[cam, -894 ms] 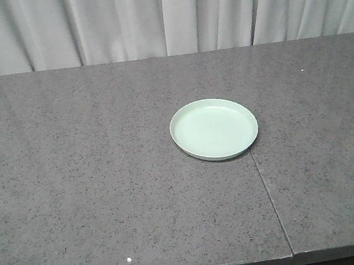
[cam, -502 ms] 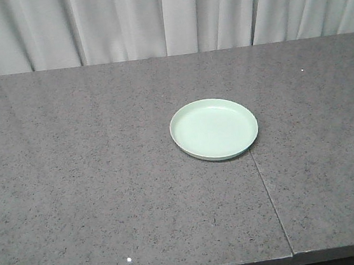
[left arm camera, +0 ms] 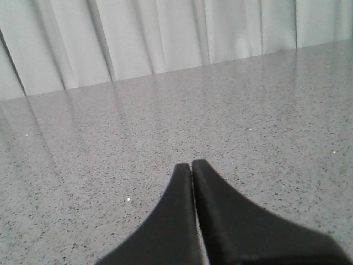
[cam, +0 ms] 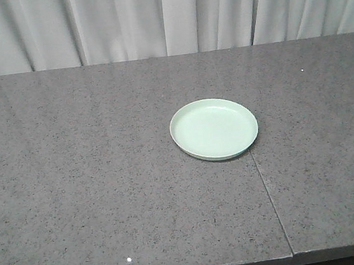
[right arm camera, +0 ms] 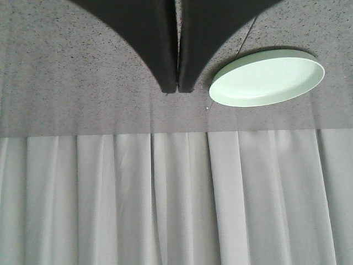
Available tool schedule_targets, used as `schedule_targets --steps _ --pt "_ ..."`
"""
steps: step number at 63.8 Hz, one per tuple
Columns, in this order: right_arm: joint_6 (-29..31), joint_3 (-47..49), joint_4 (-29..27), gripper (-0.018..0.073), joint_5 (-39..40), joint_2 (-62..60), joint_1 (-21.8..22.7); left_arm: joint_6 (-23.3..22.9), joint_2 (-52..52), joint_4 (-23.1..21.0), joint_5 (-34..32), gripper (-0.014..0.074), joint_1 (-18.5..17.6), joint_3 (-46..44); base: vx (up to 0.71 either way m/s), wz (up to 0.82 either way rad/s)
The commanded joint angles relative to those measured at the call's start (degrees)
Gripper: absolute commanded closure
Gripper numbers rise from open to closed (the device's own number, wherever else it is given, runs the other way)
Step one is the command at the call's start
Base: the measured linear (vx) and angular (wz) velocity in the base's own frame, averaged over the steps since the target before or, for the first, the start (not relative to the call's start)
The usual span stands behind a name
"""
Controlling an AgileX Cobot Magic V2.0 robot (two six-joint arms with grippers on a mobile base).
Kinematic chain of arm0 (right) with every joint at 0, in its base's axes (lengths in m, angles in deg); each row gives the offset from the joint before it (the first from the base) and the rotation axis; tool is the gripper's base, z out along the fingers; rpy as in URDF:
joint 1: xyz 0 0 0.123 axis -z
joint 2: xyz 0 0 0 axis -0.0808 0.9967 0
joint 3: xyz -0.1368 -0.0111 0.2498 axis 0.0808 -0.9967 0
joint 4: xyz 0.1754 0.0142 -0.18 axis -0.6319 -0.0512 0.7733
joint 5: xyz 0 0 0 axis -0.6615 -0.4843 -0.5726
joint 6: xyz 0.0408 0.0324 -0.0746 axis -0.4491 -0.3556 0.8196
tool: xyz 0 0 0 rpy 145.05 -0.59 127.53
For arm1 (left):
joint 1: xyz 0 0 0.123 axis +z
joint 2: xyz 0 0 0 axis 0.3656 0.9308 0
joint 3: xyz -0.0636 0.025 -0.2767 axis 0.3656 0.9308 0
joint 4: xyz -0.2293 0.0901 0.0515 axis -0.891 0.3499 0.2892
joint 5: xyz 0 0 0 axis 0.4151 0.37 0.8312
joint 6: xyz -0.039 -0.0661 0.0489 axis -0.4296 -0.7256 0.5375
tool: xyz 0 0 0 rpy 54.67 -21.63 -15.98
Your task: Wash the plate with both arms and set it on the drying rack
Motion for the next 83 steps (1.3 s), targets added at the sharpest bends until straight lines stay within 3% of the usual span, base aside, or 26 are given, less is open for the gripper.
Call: schedule_targets --steps 1,28,40,60,71,83 --pt "0.2 -0.1 0.1 0.0561 4.5 -0.3 0.0 -0.5 -0.8 -0.1 -4.1 0.0603 0.0 -1.3 0.0 0.0" --pt "-0.1 -0.1 -0.1 0.0561 4.8 -0.3 0.0 -0.5 -0.8 -0.1 -4.1 0.0603 0.0 -1.3 0.0 0.0" --pt "-2.1 1.6 -6.0 0.0561 5.0 -0.2 0.0 -0.5 -0.8 -0.1 -4.1 0.0603 0.0 -1.3 0.0 0.0" --pt "-1.0 20.4 -5.8 0.0561 -12.2 9.5 -0.1 -0.5 -0.8 -0.1 -4.1 0.0603 0.0 -1.3 0.0 0.0" --pt "1.9 27.4 -6.0 0.0561 -9.9 17.0 -0.1 -0.5 -0.8 -0.1 -4.1 0.0603 0.0 -1.3 0.0 0.0" --pt "4.2 36.3 -6.2 0.0532 -18.9 26.7 -0.1 -0.5 -0.8 -0.1 -4.1 0.0603 0.0 -1.3 0.0 0.0"
